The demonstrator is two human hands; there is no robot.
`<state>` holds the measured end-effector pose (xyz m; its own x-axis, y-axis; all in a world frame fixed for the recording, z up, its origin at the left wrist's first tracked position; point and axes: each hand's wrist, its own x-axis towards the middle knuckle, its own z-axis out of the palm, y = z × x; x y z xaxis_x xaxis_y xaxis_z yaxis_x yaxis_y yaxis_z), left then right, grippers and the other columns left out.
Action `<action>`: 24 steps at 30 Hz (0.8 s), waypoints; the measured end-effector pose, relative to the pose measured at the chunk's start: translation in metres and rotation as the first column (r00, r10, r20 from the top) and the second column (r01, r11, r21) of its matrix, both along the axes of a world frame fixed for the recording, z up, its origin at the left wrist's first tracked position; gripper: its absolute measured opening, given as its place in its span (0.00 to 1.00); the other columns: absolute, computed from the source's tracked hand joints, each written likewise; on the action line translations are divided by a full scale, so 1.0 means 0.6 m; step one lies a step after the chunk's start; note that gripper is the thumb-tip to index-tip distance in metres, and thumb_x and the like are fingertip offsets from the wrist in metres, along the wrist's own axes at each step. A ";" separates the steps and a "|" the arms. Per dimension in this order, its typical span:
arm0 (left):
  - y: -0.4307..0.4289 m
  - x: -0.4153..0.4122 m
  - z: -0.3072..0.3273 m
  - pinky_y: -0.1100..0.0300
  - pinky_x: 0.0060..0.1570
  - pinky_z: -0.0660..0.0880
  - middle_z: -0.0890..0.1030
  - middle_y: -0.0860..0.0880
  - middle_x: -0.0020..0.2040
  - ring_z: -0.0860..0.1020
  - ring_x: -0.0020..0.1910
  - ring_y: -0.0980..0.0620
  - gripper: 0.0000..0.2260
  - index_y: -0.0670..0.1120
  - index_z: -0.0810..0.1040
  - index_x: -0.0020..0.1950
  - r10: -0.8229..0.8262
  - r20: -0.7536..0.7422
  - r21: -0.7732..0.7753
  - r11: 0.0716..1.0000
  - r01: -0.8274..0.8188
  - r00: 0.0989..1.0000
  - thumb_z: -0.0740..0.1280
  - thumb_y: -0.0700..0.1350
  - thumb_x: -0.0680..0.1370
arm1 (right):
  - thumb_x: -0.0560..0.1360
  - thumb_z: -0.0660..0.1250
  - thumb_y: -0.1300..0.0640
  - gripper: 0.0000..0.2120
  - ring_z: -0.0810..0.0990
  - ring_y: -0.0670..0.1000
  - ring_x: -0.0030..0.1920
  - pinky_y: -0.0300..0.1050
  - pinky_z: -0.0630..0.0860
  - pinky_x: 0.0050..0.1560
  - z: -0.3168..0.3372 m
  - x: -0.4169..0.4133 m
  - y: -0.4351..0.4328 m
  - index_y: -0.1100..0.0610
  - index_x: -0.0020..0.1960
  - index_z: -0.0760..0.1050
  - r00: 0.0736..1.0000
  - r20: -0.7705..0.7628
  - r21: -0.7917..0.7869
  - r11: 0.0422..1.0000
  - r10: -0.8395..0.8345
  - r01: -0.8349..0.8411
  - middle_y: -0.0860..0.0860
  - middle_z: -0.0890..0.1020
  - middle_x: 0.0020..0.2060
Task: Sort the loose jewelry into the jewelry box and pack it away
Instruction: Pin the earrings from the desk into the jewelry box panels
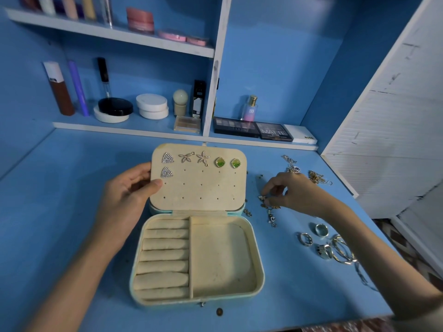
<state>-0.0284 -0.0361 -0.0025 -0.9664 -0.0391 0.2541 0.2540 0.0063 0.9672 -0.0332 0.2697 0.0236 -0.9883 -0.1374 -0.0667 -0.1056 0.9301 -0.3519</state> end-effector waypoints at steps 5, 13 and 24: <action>0.001 0.001 0.002 0.75 0.41 0.73 0.84 0.63 0.40 0.81 0.42 0.66 0.17 0.55 0.79 0.47 -0.003 0.002 0.004 1.000 0.003 1.000 0.65 0.31 0.75 | 0.69 0.74 0.59 0.06 0.80 0.48 0.41 0.36 0.73 0.41 0.000 -0.004 0.003 0.52 0.43 0.77 0.999 0.048 -0.086 0.996 -0.009 0.013 0.48 0.81 0.38; 0.002 0.003 0.004 0.75 0.41 0.73 0.83 0.64 0.39 0.80 0.42 0.67 0.18 0.56 0.79 0.46 -0.009 -0.006 -0.005 1.000 0.009 1.000 0.65 0.31 0.75 | 0.69 0.73 0.63 0.05 0.78 0.49 0.37 0.39 0.73 0.40 -0.001 0.008 0.002 0.60 0.38 0.77 0.993 -0.042 -0.388 0.917 -0.115 0.089 0.54 0.82 0.35; 0.001 0.001 0.003 0.75 0.41 0.73 0.84 0.63 0.39 0.80 0.41 0.66 0.18 0.56 0.79 0.46 -0.002 -0.009 -0.007 1.000 0.002 1.000 0.66 0.31 0.75 | 0.71 0.67 0.70 0.08 0.75 0.48 0.32 0.35 0.72 0.38 -0.001 0.021 -0.011 0.59 0.43 0.81 0.988 0.036 -0.576 0.805 -0.149 0.142 0.54 0.79 0.31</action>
<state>-0.0277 -0.0355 -0.0009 -0.9642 -0.0349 0.2628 0.2625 0.0127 0.9649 -0.0205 0.2631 0.0231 -0.9999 -0.0020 -0.0113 0.0083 0.5619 -0.8272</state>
